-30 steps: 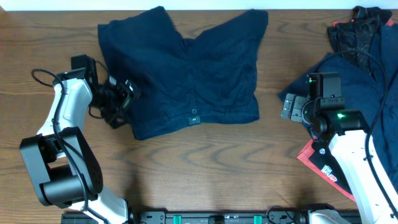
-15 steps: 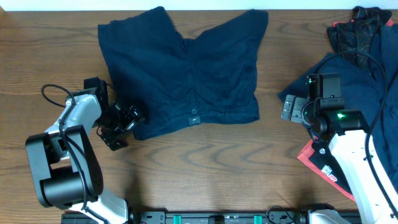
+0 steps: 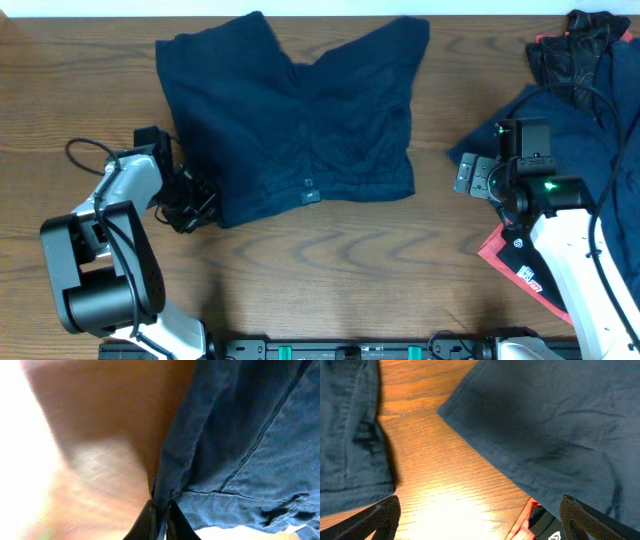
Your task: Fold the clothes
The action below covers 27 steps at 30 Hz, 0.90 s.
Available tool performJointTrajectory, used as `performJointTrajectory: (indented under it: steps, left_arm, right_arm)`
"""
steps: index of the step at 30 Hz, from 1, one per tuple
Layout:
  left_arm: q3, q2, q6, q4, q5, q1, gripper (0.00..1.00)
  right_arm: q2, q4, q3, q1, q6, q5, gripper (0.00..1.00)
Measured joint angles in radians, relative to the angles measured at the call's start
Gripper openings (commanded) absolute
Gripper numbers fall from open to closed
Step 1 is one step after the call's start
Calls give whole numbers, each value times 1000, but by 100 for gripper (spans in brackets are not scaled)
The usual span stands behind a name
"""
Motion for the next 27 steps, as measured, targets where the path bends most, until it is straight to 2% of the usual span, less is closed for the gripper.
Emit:
performJointTrajectory:
  steps: [3,7,8,10,12,15,21,27]
  left_arm:
    - [36,-2,0,-61,-48,56,6]
    - [179,-25,-5,-87,-198,169,7]
    - [222,-37,-10,-85,-221,196,14]
    - [317,-58,-22,-80,-250,244,49]
    - [417,-76,-31,-75,-265,283,67]
    - [511,-96,-40,-124,-272,297,79]
    - [527,-106,-25,-363,-146,223,80]
    - [469,-106,61,-463,-18,22,82]
  right_arm:
    - [0,-1,0,-1,0,0,99]
    - [0,2,0,-1,0,0,99]
    - [0,2,0,-1,0,0,99]
    - [0,2,0,-1,0,0,99]
    - [0,3,0,-1,0,0,99]
    - [0,2,0,-1,0,0,99]
    - [0,2,0,-1,0,0,99]
    - [0,3,0,-1,0,0,99]
